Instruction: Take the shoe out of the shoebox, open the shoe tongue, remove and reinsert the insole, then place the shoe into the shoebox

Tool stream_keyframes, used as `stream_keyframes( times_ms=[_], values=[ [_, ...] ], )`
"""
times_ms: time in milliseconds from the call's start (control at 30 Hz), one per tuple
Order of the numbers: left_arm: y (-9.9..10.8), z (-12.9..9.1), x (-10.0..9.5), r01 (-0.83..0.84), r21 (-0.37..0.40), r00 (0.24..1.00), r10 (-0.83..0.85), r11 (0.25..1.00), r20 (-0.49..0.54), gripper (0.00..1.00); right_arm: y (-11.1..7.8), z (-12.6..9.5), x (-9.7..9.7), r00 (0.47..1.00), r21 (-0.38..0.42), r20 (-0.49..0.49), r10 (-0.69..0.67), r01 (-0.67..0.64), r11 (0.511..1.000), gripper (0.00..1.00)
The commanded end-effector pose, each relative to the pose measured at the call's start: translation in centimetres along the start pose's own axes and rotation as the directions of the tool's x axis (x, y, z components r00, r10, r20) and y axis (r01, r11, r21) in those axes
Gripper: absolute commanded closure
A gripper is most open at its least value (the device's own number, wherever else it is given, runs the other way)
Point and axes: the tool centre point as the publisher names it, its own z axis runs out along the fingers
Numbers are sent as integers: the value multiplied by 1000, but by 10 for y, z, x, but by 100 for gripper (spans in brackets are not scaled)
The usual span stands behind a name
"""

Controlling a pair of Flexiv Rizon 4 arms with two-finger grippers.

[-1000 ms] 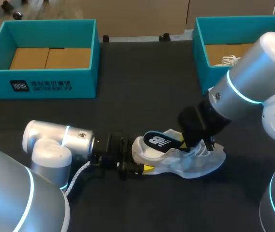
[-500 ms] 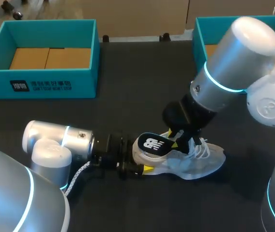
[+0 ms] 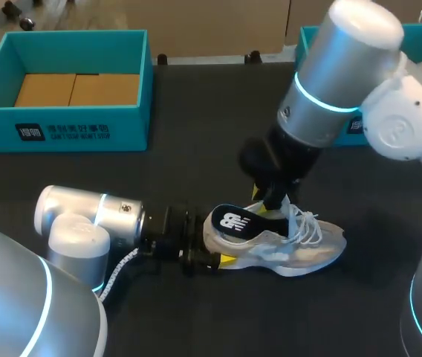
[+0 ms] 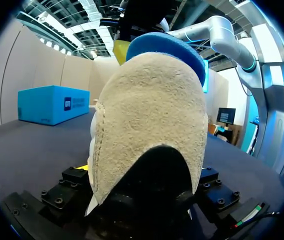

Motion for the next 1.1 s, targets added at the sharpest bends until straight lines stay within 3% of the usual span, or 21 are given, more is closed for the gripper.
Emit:
stream_keyframes(
  times_ms=[33, 333, 500, 867, 1000, 1100],
  values=[
    [0, 1, 1, 0, 0, 1000, 0, 1000, 2, 100, 8, 18, -16, 997, 3, -72, 4, -3, 1000, 67],
    [0, 1, 1, 0, 0, 1000, 0, 1000, 2, 100, 13, 26, -13, 989, -4, -142, 38, -39, 999, 78],
    [0, 1, 1, 0, 0, 1000, 0, 1000, 2, 100, 14, 28, -13, 982, -19, -182, 56, -60, 998, 100],
    [0, 1, 1, 0, 0, 1000, 0, 1000, 2, 100, 9, 0, -11, 973, -61, -226, 47, -62, 996, 100],
    [0, 1, 1, 0, 0, 1000, 0, 1000, 2, 100, 14, -13, -10, 966, 4, -248, 68, -69, 998, 100],
    [0, 1, 1, 0, 0, 1000, 0, 1000, 2, 100, 14, -13, -10, 966, 4, -248, 68, -69, 998, 100]
  ],
)
